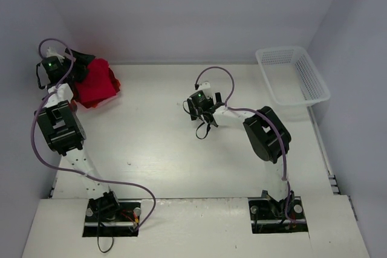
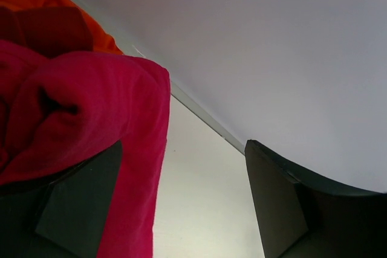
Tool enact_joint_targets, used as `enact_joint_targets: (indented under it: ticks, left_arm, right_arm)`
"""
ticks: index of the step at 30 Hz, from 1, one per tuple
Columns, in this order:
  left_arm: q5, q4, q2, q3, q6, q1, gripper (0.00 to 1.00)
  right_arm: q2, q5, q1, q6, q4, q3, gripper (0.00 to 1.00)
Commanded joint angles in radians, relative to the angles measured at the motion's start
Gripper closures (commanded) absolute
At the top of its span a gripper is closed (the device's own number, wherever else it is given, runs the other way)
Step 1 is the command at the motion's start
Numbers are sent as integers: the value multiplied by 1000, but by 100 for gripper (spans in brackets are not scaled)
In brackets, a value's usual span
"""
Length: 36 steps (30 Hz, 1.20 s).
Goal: Fold and stack the t-shirts
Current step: Neatly place the folded tshirt to the corner
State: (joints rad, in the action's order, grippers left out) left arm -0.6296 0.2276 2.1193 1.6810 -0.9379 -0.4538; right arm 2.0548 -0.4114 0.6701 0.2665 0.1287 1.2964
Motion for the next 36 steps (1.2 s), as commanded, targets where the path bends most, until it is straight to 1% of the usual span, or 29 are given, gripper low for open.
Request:
enact_joint_targets:
  ticks: [1,4,7,13,18,21,22,24,26,30,36]
  left_arm:
    - [60,70,-2,55,70,-25,23]
    - [79,16,14,83,117,-26,23]
    - [76,44,10,68,105,-36,23]
    - [102,18,-10,65,134,-36,23]
    - [211,-37,-76,16,185,-42,23]
    - [277,-100,-93,17,214,-40,23]
    - [301,-131,-87,25,221,-43,23]
    - [329,-139,-73,23,218,-45,23]
    - [331,-148,-36,39,197,-52,23]
    - [369,-206,5,82,215,-62,23]
    - [355,-243,63,77,172,-98,23]
  right_arm:
    - [-24,5,8,-21,-95,-42,0]
    - [-35,0,8,-21,-93,-51,0]
    - [-36,2,8,-23,-95,-48,0]
    - [-42,8,8,-23,-95,-48,0]
    - [-44,20,8,-24,-95,-42,0]
    - [-47,25,11,-21,-95,-40,0]
    - [-48,25,11,-21,-97,-39,0]
    - [-53,26,13,-20,-95,-45,0]
    - [-55,28,14,-19,-95,-45,0]
    - [-64,26,14,-18,-95,-51,0]
    - [-77,33,14,-12,-95,-51,0]
